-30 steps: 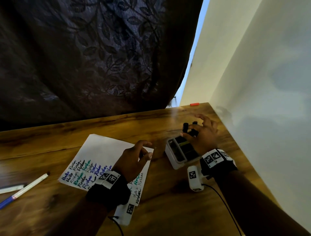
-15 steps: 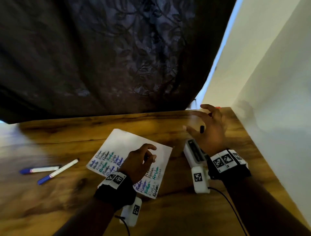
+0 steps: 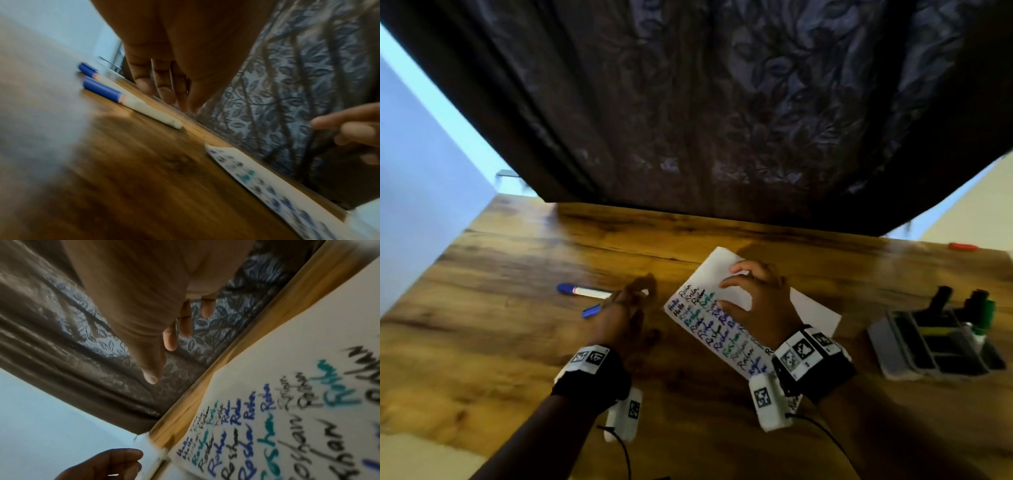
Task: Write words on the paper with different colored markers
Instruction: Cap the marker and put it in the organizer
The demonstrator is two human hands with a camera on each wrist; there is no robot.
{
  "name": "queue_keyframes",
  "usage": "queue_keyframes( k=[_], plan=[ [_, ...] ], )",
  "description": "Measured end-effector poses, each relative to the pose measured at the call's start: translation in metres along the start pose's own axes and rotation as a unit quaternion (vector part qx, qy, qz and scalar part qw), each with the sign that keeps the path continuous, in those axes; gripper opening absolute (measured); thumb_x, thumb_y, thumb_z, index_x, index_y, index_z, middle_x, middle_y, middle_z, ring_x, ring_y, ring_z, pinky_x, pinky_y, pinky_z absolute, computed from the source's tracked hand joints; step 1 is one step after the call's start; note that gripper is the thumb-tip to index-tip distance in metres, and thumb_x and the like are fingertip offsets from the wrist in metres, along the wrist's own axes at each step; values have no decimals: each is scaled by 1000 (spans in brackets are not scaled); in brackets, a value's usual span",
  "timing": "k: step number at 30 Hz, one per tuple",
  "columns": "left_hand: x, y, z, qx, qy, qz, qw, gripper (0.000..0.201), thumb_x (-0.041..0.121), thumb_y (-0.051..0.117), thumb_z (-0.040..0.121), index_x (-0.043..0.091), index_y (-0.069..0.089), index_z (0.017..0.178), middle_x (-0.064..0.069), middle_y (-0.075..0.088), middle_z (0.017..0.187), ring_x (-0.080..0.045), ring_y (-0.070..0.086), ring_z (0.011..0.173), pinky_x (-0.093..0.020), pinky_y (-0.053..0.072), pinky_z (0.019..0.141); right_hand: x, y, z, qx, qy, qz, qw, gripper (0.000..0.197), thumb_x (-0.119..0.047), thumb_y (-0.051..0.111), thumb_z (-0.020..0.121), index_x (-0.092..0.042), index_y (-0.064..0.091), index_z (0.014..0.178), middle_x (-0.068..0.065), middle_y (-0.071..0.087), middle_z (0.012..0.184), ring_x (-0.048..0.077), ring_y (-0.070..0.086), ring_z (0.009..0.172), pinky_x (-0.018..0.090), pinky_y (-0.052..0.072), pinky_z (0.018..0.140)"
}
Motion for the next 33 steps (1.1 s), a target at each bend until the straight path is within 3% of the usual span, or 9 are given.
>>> queue_keyframes(
  k=[4, 9, 13, 16, 19, 22, 26, 29, 33],
  plan=[
    [-38, -27, 2, 61, -60, 118, 989, 42, 15, 66, 83, 21, 59, 124, -10, 55, 126, -35, 51, 114, -47, 48, 93, -12, 23, 8, -33, 9, 2, 999, 21, -47, 68, 81, -39, 67, 101, -17, 50, 122, 13, 44, 120, 38, 34, 93],
    [-60, -32, 6, 62, -76, 148, 984, 33, 25, 68, 82, 30, 65, 115, -10, 58, 121, -36, 47, 108, -46, 45, 90, -4, 34, 8, -77, 44, -15, 996, 22, -45, 67, 85, -38, 66, 105, -16, 51, 125, 13, 42, 119, 36, 31, 94],
    [-59, -29, 5, 46, -67, 163, 983, 40, 21, 68, 84, 28, 63, 123, -12, 54, 130, -37, 44, 115, -43, 42, 94, 13, 41, -1, -124, 90, -39, 987, 23, -41, 66, 84, -37, 65, 107, -14, 51, 129, 16, 42, 123, 38, 33, 98],
    [-56, -27, 3, 40, -77, 158, 984, 40, 24, 61, 89, 19, 59, 129, -15, 55, 131, -37, 46, 119, -37, 46, 89, 26, 45, -11, -164, 126, -56, 977, 34, -42, 67, 84, -36, 62, 117, -12, 46, 137, 18, 38, 129, 40, 34, 102],
    [-47, -23, 2, 20, -68, 166, 984, 35, 27, 56, 92, 21, 58, 127, -9, 56, 128, -32, 44, 117, -43, 43, 93, 30, 46, -21, -179, 135, -77, 971, 44, -44, 66, 84, -36, 57, 126, -14, 39, 145, 17, 33, 133, 41, 34, 105],
    [-21, -19, -1, 11, -37, 122, 992, 30, 17, 56, 93, 14, 59, 123, -11, 57, 124, -35, 50, 114, -42, 41, 93, 30, 44, -32, -183, 129, -86, 971, 46, -45, 64, 84, -37, 55, 128, -15, 36, 147, 17, 33, 133, 41, 34, 105],
    [6, -6, -3, -23, 26, 56, 998, 25, 18, 62, 89, 23, 57, 113, -1, 53, 113, -19, 60, 92, -34, 52, 80, 31, 40, -46, -194, 124, -81, 970, 46, -47, 63, 84, -37, 54, 128, -15, 37, 145, 16, 34, 132, 41, 34, 105],
    [30, 10, -7, -62, 51, 15, 997, 20, 18, 56, 93, 26, 54, 112, 6, 59, 103, -10, 59, 85, -27, 50, 74, 33, 34, -52, -170, 126, -53, 976, 50, -53, 64, 83, -38, 51, 129, -15, 44, 137, 15, 38, 126, 39, 36, 104],
    [68, 30, -26, -118, 130, -23, 984, 15, 22, 46, 100, 34, 51, 107, 14, 60, 89, 1, 57, 81, -19, 44, 71, 21, 17, -51, -134, 158, 168, 964, 63, -63, 70, 73, -40, 49, 127, -19, 60, 106, 7, 57, 97, 29, 53, 84]
  ],
)
Point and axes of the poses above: each hand's wrist, its own z-axis towards the middle knuckle, its own y-axis out of the palm, x = y × z, the point moved 3 cm from there along z, towards the middle knuckle
